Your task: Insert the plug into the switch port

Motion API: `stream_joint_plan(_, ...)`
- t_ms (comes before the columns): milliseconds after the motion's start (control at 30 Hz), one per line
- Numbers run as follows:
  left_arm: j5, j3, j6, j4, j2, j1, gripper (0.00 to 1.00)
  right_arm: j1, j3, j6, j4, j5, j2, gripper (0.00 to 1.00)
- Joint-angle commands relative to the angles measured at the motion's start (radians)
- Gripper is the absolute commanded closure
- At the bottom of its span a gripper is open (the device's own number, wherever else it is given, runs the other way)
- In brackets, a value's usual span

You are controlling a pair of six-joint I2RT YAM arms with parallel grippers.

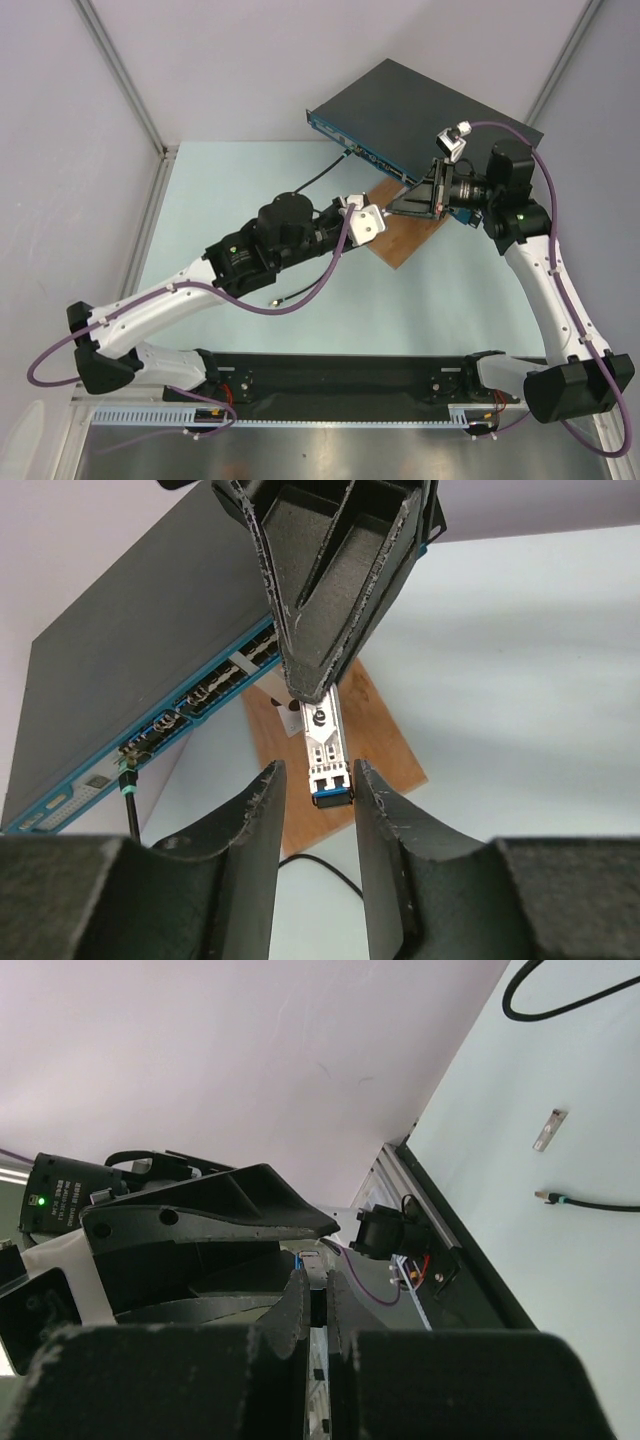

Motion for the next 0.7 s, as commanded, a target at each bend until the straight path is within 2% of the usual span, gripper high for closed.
stream_joint_plan(0,-0.03,0.049,0.037,0.017,0.01,-0.009,0.62,0.004,-0.005,0.028,0.039,-0.024,-0.017,1.0)
stream_joint_plan(167,-0.031,0.047,0.044,0.022,0.019,-0.009,0.7,0.002,-0.006,0.024,0.039,-0.023,-0.017,1.0)
stream_joint_plan(367,-0.032,0.055,0.055,0.023,0.033,-0.007,0.73,0.001,-0.002,0.015,0.039,-0.017,-0.017,1.0)
stream_joint_plan(500,-0.031,0.081,0.051,0.003,0.05,-0.007,0.9,-0.001,0.0,-0.007,0.019,-0.006,-0.022,1.0)
stream_joint_plan(533,-0.031,0.089,0.046,-0.001,0.057,-0.009,1.0,-0.004,0.0,-0.011,0.015,-0.001,-0.025,0.99)
stream_joint_plan(600,-0.032,0.115,0.02,-0.015,0.064,-0.009,1.0,-0.018,0.012,-0.022,0.012,0.014,-0.026,0.84)
stream_joint_plan(633,-0.034,0.127,0.005,-0.036,0.074,-0.009,1.0,-0.051,0.026,-0.031,0.007,0.02,-0.026,0.66)
stream_joint_plan(667,-0.049,0.142,-0.053,-0.053,0.079,-0.007,1.0,-0.074,0.067,-0.042,-0.001,0.028,-0.025,0.56)
